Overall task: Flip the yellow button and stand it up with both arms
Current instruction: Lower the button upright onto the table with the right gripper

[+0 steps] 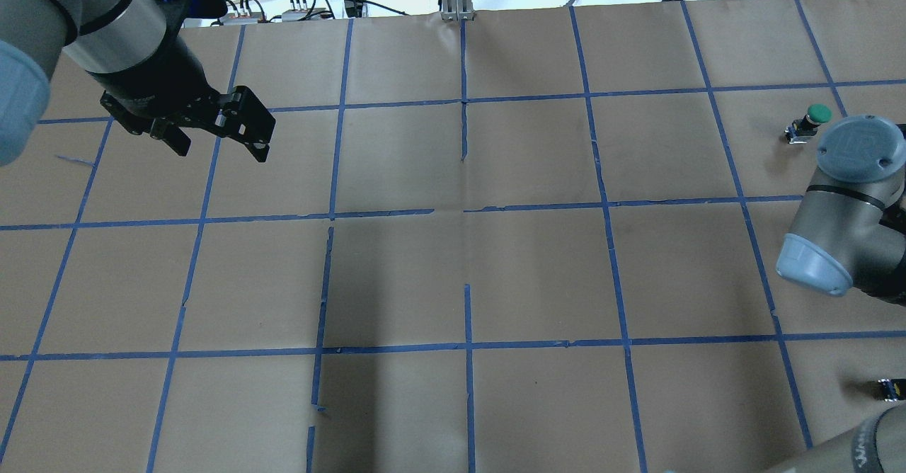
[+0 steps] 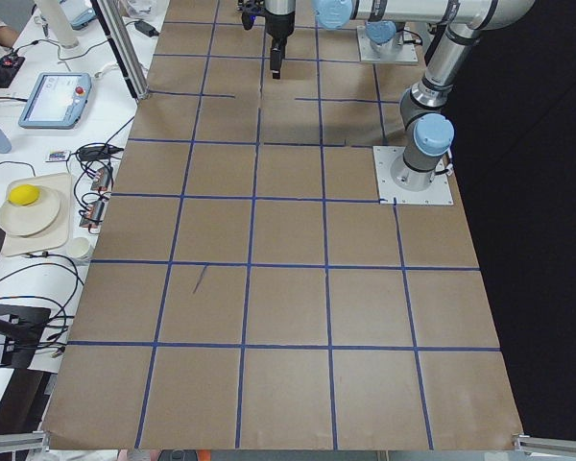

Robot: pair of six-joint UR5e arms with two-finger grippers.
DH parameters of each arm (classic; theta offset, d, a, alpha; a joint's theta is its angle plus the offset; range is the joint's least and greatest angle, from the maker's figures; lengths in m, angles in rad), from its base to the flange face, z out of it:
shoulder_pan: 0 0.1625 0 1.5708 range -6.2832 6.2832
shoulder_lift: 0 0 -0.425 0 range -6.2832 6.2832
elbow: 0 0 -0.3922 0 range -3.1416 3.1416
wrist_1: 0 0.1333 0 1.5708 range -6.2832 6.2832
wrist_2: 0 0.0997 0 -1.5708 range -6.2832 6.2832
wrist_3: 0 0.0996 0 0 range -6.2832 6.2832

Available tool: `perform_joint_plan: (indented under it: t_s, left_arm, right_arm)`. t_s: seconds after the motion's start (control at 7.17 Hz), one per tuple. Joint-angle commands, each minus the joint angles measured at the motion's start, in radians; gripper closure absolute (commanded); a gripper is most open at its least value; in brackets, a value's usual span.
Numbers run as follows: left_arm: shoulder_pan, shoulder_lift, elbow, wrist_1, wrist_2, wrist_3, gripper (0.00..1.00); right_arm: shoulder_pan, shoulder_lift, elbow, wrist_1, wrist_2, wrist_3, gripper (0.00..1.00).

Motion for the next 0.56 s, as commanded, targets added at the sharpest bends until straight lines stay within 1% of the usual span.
perform_joint_plan:
  t_s: [0.0, 0.14, 0.28, 0.42]
  left_arm:
    - [0.010, -0.009, 0.034, -0.004, 0.001, 0.001, 0.00]
    - [0.013, -0.038, 0.073, -0.005, -0.004, -0.001, 0.00]
    - [0.008, -0.046, 0.077, -0.011, 0.004, -0.001, 0.00]
    - [0.008, -0.047, 0.077, -0.005, 0.001, -0.004, 0.00]
  right_arm:
    - [0.000, 0.003, 0.010, -0.009, -0.001, -0.002, 0.54]
    - [0.000, -0.003, 0.010, -0.009, 0.001, -0.008, 0.20]
    - [0.000, -0.003, 0.010, -0.009, 0.001, -0.027, 0.01]
    - [0.000, -0.005, 0.009, -0.009, -0.002, -0.077, 0.00]
